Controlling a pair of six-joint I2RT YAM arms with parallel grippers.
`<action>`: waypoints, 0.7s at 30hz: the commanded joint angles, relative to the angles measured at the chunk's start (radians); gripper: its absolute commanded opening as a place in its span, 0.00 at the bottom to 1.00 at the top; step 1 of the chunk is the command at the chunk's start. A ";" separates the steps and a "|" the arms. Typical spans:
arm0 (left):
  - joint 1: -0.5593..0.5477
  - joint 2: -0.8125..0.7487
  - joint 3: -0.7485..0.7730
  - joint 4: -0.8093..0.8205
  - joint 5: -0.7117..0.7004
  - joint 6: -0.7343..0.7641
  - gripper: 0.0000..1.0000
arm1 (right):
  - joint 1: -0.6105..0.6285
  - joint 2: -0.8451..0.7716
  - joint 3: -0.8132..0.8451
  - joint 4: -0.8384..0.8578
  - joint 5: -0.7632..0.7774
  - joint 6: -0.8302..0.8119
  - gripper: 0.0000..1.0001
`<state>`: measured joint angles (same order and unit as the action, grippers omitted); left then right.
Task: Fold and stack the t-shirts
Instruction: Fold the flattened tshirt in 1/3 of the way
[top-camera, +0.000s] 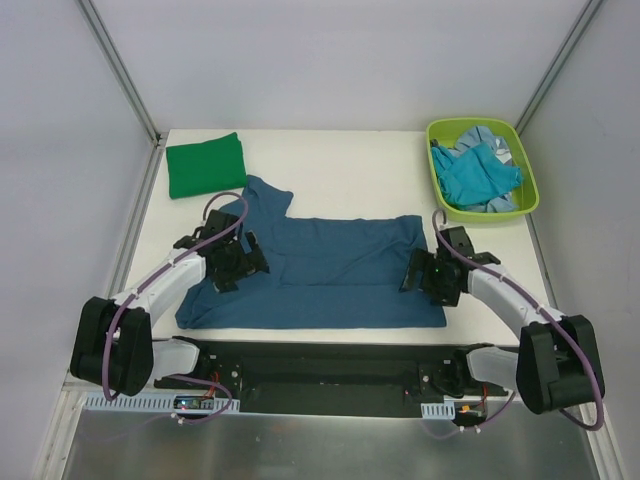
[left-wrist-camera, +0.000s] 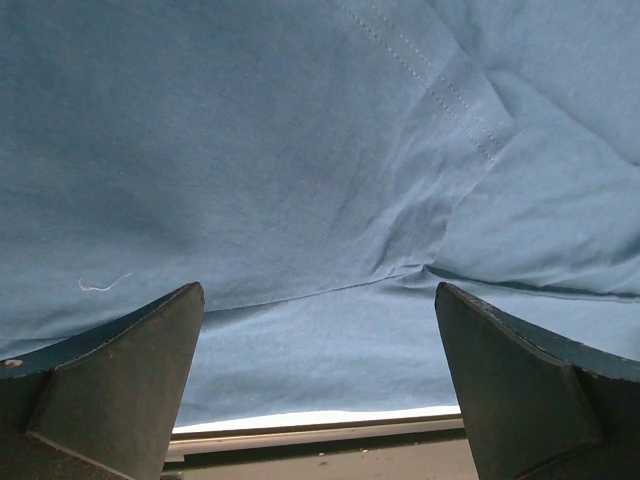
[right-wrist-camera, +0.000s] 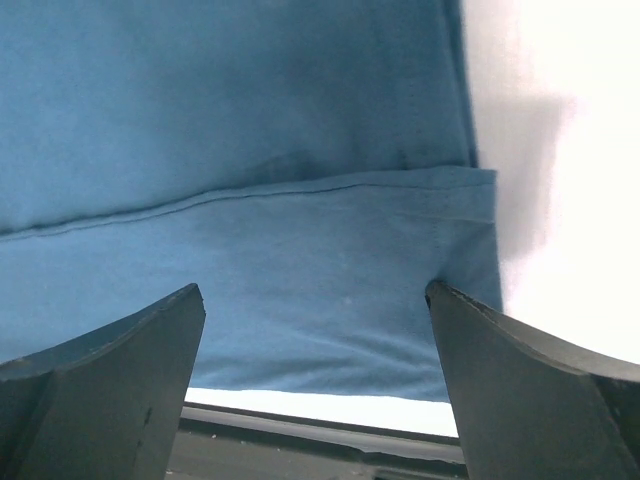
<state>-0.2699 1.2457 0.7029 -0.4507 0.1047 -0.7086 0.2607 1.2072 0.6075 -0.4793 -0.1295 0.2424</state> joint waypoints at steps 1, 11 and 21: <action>-0.023 -0.009 -0.026 0.035 0.036 0.015 0.99 | -0.095 -0.024 -0.049 -0.033 0.054 0.028 0.96; -0.071 -0.037 -0.060 0.076 0.055 -0.022 0.99 | -0.371 -0.120 -0.098 -0.120 0.065 -0.049 0.96; -0.071 0.015 -0.094 0.061 0.050 -0.012 0.99 | -0.449 -0.129 -0.046 -0.147 0.094 -0.080 0.96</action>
<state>-0.3344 1.2636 0.6319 -0.3771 0.1528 -0.7189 -0.1612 1.0828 0.5346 -0.5663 -0.0879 0.1963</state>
